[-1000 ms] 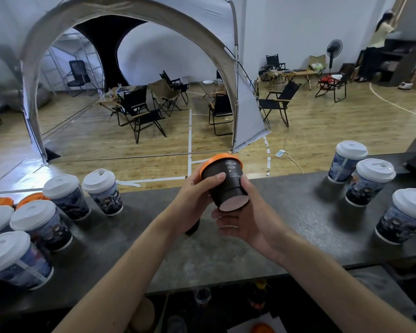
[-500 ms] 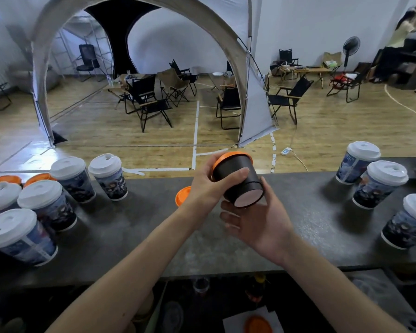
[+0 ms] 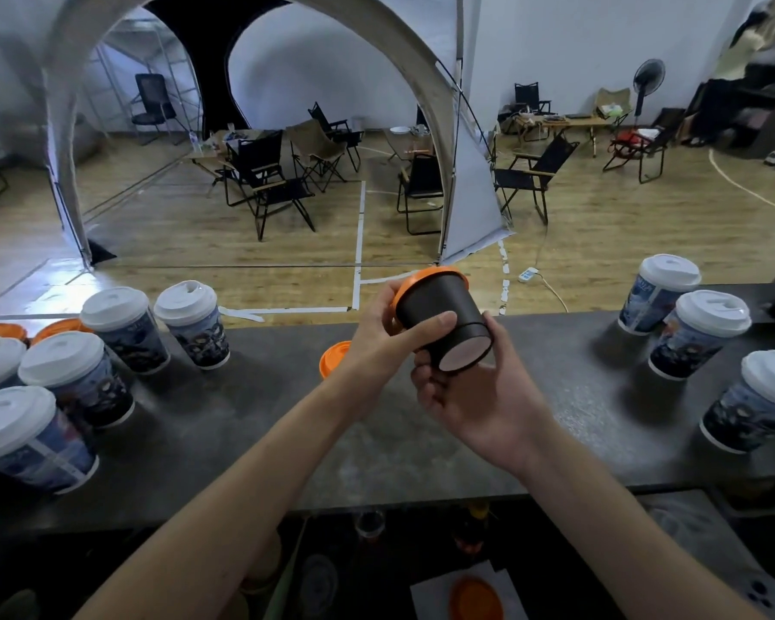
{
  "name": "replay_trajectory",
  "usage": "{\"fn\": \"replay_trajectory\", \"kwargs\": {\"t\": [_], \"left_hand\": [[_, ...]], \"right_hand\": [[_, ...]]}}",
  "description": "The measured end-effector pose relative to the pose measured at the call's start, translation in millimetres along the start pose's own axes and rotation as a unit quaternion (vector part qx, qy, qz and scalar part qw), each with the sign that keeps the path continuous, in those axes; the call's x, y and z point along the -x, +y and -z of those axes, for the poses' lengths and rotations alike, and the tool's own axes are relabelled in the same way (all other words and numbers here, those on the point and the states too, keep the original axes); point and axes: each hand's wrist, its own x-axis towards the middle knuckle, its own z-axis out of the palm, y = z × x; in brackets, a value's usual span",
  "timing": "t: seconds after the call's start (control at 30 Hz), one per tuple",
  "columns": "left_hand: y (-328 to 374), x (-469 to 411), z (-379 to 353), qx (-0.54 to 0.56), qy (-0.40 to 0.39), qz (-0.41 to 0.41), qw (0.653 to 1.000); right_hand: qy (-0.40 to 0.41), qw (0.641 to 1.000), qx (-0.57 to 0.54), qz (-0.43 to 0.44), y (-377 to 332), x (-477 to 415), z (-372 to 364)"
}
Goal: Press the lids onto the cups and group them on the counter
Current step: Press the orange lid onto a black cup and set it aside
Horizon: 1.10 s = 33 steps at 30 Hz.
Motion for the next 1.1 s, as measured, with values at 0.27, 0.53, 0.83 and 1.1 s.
{"fn": "replay_trajectory", "kwargs": {"t": [0.27, 0.53, 0.83, 1.1], "left_hand": [[-19, 5, -3, 0.059, 0.024, 0.072, 0.995], [-37, -2, 1, 0.223, 0.053, 0.198, 0.953], [-44, -6, 4, 0.357, 0.036, 0.263, 0.895], [-21, 5, 24, 0.097, 0.074, 0.111, 0.986]], "right_hand": [[0.226, 0.835, 0.378, 0.330, -1, -11, 18], [0.196, 0.547, 0.648, 0.493, -3, -21, 30], [0.169, 0.547, 0.675, 0.466, -3, -24, 22], [0.106, 0.616, 0.614, 0.482, 26, -50, 39]]}}
